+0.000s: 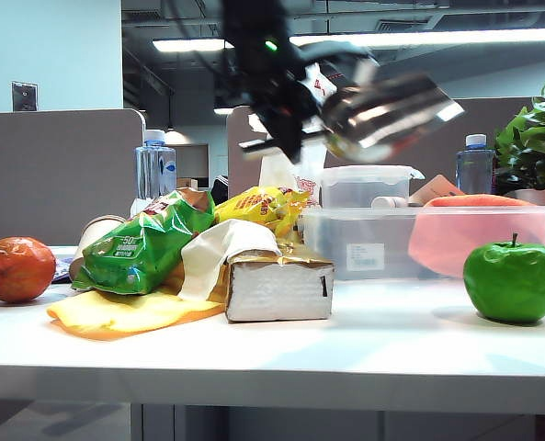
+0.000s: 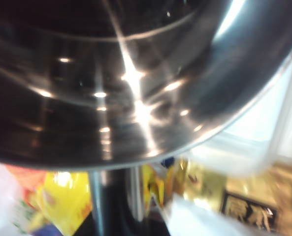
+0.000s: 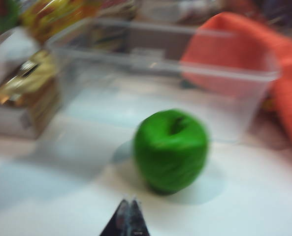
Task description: Pick up the metal ice scoop from the table and place it inside the transparent plastic box.
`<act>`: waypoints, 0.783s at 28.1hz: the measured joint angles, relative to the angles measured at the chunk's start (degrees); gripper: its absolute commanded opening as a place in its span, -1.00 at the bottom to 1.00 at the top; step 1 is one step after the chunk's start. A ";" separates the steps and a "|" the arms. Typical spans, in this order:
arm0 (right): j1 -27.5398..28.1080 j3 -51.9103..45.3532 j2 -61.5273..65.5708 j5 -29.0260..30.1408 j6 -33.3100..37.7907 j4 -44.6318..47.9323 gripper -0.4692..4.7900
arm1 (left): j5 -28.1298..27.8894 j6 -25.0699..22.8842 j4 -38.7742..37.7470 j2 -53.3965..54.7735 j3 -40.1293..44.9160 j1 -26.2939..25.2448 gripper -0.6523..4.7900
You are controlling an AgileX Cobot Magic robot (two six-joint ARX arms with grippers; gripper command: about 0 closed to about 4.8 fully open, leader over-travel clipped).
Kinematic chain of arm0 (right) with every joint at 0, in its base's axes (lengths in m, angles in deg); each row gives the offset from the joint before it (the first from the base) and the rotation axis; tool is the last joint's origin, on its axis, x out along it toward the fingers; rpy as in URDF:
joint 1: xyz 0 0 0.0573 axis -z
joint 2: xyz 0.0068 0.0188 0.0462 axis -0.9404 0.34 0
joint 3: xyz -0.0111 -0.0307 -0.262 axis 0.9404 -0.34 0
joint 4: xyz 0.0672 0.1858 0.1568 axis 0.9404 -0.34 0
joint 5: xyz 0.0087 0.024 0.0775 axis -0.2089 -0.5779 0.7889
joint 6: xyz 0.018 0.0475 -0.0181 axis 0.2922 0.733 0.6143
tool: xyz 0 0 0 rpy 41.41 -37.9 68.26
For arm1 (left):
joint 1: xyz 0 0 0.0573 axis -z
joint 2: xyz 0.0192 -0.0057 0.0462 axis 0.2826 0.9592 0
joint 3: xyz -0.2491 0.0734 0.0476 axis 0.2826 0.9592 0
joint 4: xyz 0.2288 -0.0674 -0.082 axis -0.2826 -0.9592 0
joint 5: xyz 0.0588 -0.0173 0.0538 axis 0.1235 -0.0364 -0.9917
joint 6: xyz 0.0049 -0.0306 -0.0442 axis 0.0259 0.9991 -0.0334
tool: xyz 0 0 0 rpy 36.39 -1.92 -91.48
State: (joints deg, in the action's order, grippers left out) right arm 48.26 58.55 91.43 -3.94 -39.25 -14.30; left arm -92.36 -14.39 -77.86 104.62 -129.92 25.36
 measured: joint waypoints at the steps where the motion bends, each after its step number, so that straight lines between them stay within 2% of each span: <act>1: 3.15 0.00 -2.08 0.04 -0.02 0.07 -0.82 | -1.31 -3.37 0.96 1.95 -0.76 0.74 -0.78; 4: 7.72 0.00 -4.37 -0.13 0.00 0.15 -0.82 | -3.10 -7.74 4.07 4.13 -0.96 0.96 -0.78; 6: 11.32 0.00 -6.51 0.02 0.00 0.09 -0.82 | -5.38 -10.27 11.04 5.62 -0.96 0.79 -0.78; 8: 13.79 0.00 -7.96 -0.20 -0.02 0.15 -0.82 | -4.63 -12.55 14.43 5.51 -1.01 0.61 -0.78; 12: 14.60 0.00 -8.13 -0.17 -0.02 0.11 -0.82 | 0.24 -13.53 18.08 6.16 -1.36 0.81 -0.78; 17: 14.60 0.00 -8.11 -0.17 -0.02 0.09 -0.82 | -1.22 -14.60 18.64 11.69 -1.27 0.68 -0.76; 18: 14.60 0.00 -8.11 -0.17 -0.02 0.11 -0.82 | -2.47 -14.84 19.10 12.24 -1.22 0.68 -0.69; 19: 14.60 0.00 -8.11 -0.17 -0.02 0.09 -0.82 | -2.27 -14.86 19.19 12.22 -1.22 0.63 -0.17; 20: 14.60 0.00 -8.11 -0.17 -0.02 0.11 -0.82 | -2.10 -14.82 20.11 12.15 -1.27 0.63 0.11; 21: 14.60 0.00 -8.11 -0.17 -0.02 0.09 -0.82 | -1.68 -14.84 20.48 12.15 -1.27 0.63 0.26; 22: 14.60 0.00 -8.11 -0.17 -0.02 0.09 -0.82 | -1.46 -14.82 21.92 12.15 -1.29 0.68 0.26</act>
State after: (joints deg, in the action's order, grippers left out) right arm 62.86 58.55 83.32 -4.12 -39.27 -14.21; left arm -93.82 -29.21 -55.94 116.77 -131.21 26.04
